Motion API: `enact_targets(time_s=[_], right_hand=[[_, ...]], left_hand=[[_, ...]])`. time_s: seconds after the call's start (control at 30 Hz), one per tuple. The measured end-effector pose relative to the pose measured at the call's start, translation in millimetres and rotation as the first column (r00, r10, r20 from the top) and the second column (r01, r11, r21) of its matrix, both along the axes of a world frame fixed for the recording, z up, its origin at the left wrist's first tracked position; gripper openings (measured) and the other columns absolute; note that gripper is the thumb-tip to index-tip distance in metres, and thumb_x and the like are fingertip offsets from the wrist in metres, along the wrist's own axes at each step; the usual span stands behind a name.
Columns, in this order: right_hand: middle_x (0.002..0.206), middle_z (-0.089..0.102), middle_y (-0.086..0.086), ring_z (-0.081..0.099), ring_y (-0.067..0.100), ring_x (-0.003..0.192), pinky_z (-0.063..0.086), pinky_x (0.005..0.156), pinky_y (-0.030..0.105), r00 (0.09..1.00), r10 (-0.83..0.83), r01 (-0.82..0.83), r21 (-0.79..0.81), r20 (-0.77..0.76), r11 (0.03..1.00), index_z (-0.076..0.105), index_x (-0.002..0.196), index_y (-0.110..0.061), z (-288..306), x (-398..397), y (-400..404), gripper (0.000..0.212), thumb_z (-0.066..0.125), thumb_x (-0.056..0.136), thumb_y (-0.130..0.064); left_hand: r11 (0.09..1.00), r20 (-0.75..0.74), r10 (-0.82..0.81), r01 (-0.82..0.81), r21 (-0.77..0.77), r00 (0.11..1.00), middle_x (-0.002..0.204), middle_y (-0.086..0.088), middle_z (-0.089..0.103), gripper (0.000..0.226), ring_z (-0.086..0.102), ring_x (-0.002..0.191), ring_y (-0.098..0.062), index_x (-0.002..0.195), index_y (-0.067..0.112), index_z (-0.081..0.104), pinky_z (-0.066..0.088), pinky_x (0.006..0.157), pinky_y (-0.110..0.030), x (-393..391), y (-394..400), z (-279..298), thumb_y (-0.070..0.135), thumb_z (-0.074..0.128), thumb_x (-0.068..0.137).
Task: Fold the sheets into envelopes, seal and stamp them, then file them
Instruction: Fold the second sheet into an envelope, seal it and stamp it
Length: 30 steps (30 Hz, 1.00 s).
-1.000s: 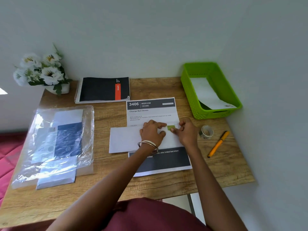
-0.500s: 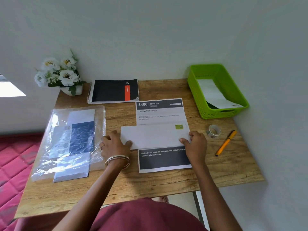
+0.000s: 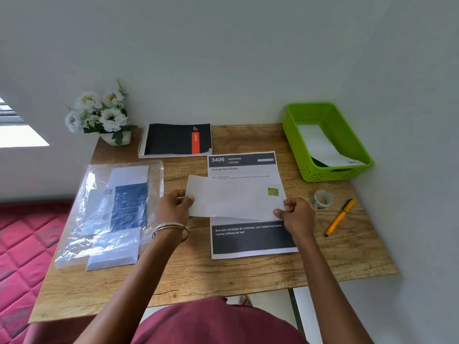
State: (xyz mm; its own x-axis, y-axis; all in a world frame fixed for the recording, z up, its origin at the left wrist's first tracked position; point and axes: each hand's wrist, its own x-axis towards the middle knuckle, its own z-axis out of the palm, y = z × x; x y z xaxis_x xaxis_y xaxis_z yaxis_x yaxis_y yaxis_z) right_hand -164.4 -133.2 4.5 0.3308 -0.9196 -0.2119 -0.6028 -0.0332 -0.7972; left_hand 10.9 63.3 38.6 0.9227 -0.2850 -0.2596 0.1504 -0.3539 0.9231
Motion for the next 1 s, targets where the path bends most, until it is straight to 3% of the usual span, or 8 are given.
enact_targets(time_s=[0.17,0.23,0.3,0.37,0.43,0.5,0.7,1.0], right_hand=[[0.087,0.066,0.003,0.062,0.02,0.083,0.05,0.073,0.033,0.967,-0.056,0.024,0.13,0.249,0.991,0.063,0.087,-0.01,8,-9,-5,0.027,0.079,0.075,-0.029],[0.079,0.063,0.001,0.059,0.017,0.076,0.049,0.069,0.034,0.94,-0.062,0.01,0.154,0.337,0.988,0.06,0.082,-0.011,17,-10,-8,0.031,0.079,0.074,-0.035],[0.087,0.068,0.008,0.063,0.02,0.082,0.053,0.073,0.036,0.887,-0.089,-0.01,0.211,0.453,0.978,0.06,0.09,-0.01,29,-9,-11,0.044,0.082,0.068,-0.041],[0.094,0.071,0.009,0.068,0.021,0.089,0.055,0.072,0.034,0.814,-0.116,-0.052,0.269,0.57,0.962,0.058,0.104,-0.008,41,-8,-16,0.054,0.084,0.066,-0.036],[0.076,0.07,-0.005,0.068,0.012,0.076,0.054,0.06,0.025,0.759,-0.092,-0.135,0.294,0.645,0.946,0.057,0.109,-0.006,54,-7,-19,0.04,0.076,0.076,-0.016],[0.062,0.067,-0.01,0.067,0.008,0.066,0.053,0.057,0.022,0.753,-0.047,-0.192,0.288,0.656,0.938,0.06,0.105,-0.003,65,-7,-20,0.028,0.07,0.079,-0.002],[0.066,0.073,-0.004,0.068,0.008,0.058,0.051,0.05,0.02,0.79,-0.001,-0.119,0.156,0.613,0.981,0.067,0.096,0.0,84,-7,-21,0.025,0.075,0.073,0.003],[0.072,0.074,-0.002,0.069,0.01,0.065,0.054,0.053,0.024,0.781,0.01,-0.142,0.161,0.625,0.977,0.058,0.121,-0.013,81,-10,-21,0.06,0.078,0.067,0.005]], left_hand=[[0.997,0.068,-0.031,0.035,-0.062,0.997,0.097,-0.004,0.067,0.013,0.066,0.083,-0.019,0.101,0.015,0.063,0.058,0.072,-0.039,11,-4,15,0.019,0.06,0.088],[0.996,0.085,-0.053,0.059,-0.071,0.995,0.097,-0.002,0.068,0.013,0.066,0.084,-0.018,0.1,0.018,0.063,0.058,0.073,-0.041,18,-6,20,0.021,0.06,0.088],[0.993,0.095,-0.057,0.066,-0.099,0.994,0.094,0.001,0.068,0.01,0.066,0.084,-0.017,0.097,0.019,0.063,0.057,0.074,-0.042,22,-9,27,0.02,0.06,0.088],[0.99,0.106,-0.062,0.075,-0.116,0.992,0.092,0.005,0.067,0.007,0.066,0.084,-0.016,0.094,0.02,0.063,0.057,0.075,-0.042,25,-13,31,0.019,0.06,0.088],[0.989,0.109,-0.072,0.085,-0.121,0.991,0.091,0.006,0.067,0.005,0.066,0.084,-0.016,0.09,0.022,0.063,0.057,0.075,-0.042,27,-17,34,0.02,0.061,0.087],[0.99,0.109,-0.072,0.084,-0.116,0.991,0.089,0.007,0.068,0.004,0.067,0.082,-0.016,0.086,0.025,0.063,0.057,0.075,-0.043,29,-20,35,0.021,0.062,0.086],[0.991,0.07,-0.061,0.069,-0.112,0.996,0.09,0.005,0.068,0.002,0.067,0.082,-0.019,0.086,0.024,0.064,0.057,0.076,-0.046,29,-23,34,0.022,0.064,0.085],[0.994,-0.017,-0.044,0.042,-0.103,0.999,0.089,0.002,0.072,0.009,0.07,0.079,-0.019,0.091,0.02,0.068,0.057,0.074,-0.047,28,-23,28,0.023,0.067,0.082]])
